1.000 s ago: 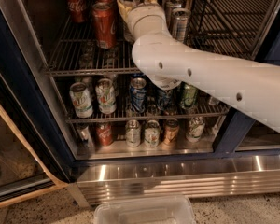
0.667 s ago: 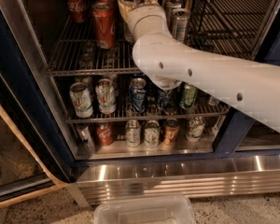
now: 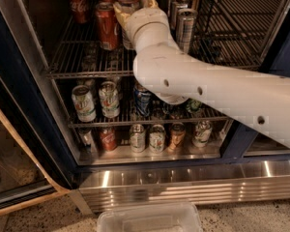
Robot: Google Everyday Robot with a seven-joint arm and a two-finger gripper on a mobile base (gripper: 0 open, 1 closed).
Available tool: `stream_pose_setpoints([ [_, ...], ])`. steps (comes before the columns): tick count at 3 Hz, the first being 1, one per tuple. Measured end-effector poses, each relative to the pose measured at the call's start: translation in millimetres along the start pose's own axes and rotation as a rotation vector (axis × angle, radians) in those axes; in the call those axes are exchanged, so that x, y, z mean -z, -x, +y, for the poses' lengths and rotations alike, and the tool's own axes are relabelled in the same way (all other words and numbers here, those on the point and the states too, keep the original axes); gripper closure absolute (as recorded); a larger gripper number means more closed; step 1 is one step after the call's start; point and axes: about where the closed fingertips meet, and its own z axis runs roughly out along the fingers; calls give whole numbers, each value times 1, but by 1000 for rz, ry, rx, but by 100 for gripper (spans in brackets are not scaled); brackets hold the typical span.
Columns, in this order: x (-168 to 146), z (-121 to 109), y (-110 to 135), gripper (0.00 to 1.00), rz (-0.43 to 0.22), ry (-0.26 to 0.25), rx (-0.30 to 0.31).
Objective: Pick water bottle from top shelf of fridge
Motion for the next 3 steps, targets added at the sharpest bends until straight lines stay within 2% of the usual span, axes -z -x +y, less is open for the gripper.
stream_pose_setpoints([
  [1, 21, 21, 9, 100, -12, 48, 18],
  [2, 23, 22, 13, 100, -15, 55, 20],
  [3, 42, 27, 20, 100, -15, 116, 34],
])
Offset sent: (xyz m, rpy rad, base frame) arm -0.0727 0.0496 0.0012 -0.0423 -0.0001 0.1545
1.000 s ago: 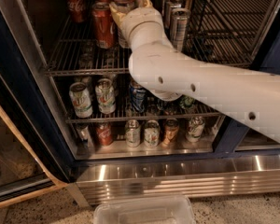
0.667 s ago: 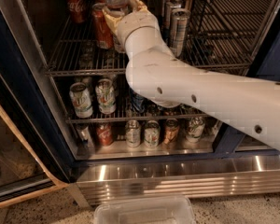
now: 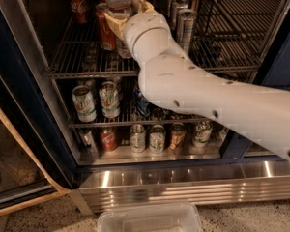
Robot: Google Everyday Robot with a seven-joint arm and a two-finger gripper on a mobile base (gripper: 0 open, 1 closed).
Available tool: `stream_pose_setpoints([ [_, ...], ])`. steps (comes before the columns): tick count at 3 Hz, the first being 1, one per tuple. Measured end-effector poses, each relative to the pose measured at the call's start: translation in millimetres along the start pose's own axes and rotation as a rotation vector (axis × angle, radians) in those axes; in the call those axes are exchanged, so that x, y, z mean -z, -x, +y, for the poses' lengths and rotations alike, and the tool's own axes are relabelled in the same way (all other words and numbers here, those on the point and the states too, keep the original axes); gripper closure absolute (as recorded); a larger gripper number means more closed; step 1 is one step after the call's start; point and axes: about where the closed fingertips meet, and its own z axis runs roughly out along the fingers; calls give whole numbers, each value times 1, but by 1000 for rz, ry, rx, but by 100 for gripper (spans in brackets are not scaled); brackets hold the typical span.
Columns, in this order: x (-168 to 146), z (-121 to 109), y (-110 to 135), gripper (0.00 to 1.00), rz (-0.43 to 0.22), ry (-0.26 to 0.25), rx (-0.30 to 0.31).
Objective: Pick water bottle from top shelf of fridge
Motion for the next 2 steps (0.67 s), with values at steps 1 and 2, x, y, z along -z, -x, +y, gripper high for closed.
stream_pose_setpoints([
  [1, 29, 8, 11, 100, 8, 96, 14],
  [2, 54, 23, 26, 100, -8, 185, 8],
])
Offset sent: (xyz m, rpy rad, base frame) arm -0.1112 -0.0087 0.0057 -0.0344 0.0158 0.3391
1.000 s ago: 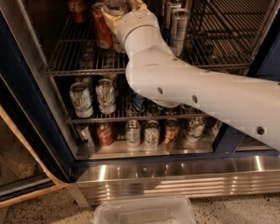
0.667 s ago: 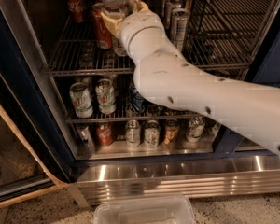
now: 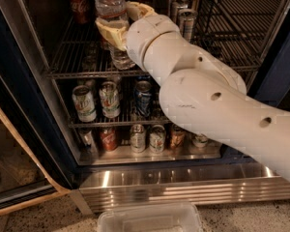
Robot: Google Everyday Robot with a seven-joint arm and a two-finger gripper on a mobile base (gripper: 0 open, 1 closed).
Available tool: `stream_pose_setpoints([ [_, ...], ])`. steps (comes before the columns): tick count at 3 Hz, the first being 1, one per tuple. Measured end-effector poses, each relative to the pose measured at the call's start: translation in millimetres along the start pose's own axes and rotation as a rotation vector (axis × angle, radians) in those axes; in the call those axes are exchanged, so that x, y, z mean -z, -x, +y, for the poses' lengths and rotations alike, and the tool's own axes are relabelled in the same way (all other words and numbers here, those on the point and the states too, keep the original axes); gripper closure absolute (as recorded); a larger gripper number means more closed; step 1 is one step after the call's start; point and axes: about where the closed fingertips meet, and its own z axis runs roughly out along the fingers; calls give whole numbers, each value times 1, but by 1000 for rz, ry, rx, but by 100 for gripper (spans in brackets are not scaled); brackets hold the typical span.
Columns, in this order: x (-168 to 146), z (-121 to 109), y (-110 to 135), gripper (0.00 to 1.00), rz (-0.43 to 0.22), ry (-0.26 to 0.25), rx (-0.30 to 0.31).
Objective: Pick water bottle from top shelf of fridge
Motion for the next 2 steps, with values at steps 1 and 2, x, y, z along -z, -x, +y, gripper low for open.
stream_pose_setpoints([
  [1, 0, 0, 1, 100, -1, 0, 0],
  [2, 10, 18, 6, 100, 0, -1, -30],
])
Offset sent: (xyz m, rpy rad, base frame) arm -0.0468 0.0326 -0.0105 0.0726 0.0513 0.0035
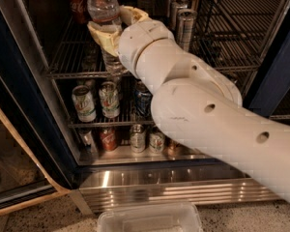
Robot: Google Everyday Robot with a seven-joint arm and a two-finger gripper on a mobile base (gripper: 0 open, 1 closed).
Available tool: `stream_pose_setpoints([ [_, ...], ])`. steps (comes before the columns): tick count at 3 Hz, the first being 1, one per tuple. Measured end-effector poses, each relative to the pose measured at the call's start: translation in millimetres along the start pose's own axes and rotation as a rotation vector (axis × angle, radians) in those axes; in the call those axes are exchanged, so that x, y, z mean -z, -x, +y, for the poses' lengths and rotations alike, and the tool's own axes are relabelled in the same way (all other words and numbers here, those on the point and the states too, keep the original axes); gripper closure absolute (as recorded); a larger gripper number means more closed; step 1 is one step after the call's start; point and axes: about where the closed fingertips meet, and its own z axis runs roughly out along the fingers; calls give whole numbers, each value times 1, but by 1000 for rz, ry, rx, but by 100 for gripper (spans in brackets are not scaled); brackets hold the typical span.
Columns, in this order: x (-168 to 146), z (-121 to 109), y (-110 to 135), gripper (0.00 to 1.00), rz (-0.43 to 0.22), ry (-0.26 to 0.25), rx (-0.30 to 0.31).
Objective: Pick water bottle from top shelf of fridge
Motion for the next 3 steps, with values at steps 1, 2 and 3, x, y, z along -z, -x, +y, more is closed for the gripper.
stream_pose_setpoints([
  [1, 10, 30, 9, 100, -12, 16, -31],
  [2, 16, 44, 9, 100, -14, 23, -44],
  [3, 16, 44, 9, 100, -14, 24, -44],
])
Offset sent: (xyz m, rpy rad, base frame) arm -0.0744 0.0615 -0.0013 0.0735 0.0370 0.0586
